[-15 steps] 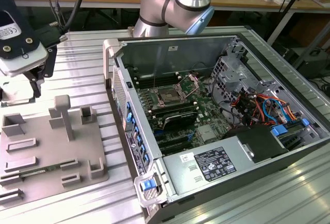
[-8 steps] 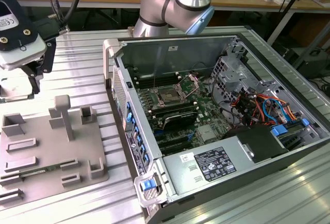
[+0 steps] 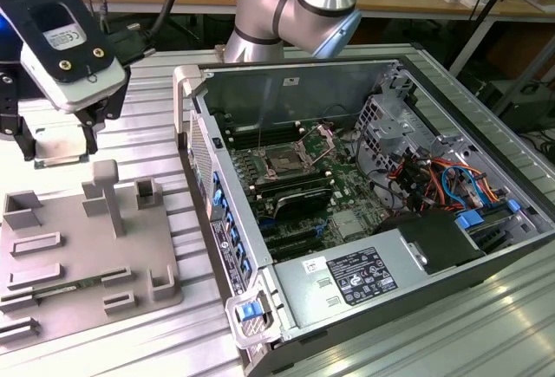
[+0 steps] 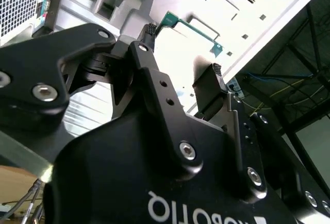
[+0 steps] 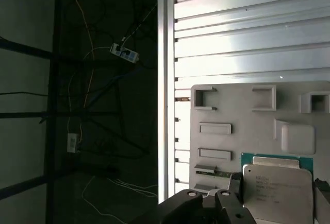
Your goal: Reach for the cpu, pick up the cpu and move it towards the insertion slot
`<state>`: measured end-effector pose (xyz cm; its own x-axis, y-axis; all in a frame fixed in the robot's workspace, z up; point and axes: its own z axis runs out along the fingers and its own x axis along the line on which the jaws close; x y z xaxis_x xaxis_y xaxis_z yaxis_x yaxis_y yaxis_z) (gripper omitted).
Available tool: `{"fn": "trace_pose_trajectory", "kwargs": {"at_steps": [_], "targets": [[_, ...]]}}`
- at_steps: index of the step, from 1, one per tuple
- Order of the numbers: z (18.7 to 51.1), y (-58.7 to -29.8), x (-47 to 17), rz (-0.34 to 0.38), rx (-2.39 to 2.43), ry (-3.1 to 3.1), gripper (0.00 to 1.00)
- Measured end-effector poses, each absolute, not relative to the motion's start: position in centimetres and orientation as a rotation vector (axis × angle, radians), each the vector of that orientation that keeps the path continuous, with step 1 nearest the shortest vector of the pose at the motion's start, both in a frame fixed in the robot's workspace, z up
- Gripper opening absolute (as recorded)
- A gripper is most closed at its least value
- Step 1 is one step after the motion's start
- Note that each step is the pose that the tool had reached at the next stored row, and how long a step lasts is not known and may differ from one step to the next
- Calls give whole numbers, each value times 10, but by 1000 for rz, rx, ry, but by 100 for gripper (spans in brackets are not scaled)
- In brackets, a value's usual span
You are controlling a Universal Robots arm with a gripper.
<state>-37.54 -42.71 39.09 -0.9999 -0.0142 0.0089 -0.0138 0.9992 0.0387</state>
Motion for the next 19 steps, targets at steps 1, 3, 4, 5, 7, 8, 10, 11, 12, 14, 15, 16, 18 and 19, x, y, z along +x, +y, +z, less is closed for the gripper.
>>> {"fn": "trace_pose_trajectory", "kwargs": {"at_steps": [1,3,4,5,7,8,10,11,12,14,15,16,18,19], "targets": [[391,-427,-372,-61,22,-3132,55],[391,-427,-367,-60,22,-3132,55],[391,-427,-365,-60,22,-3132,55],[391,-427,-363,-61,22,-3132,55],[391,-427,-359,-61,22,-3132,55],[391,-427,-356,-61,22,-3132,55],[391,-427,-355,-60,22,-3132,55],[391,-427,-355,-60,22,-3132,55],[392,-427,-354,-60,22,-3132,55],[392,-427,-349,-60,23,-3131,55],[392,-427,-347,-60,23,-3131,55],[392,-427,-344,-60,22,-3131,55],[392,-427,-335,-60,22,-3129,55],[392,-427,-331,-60,22,-3128,55]]}}
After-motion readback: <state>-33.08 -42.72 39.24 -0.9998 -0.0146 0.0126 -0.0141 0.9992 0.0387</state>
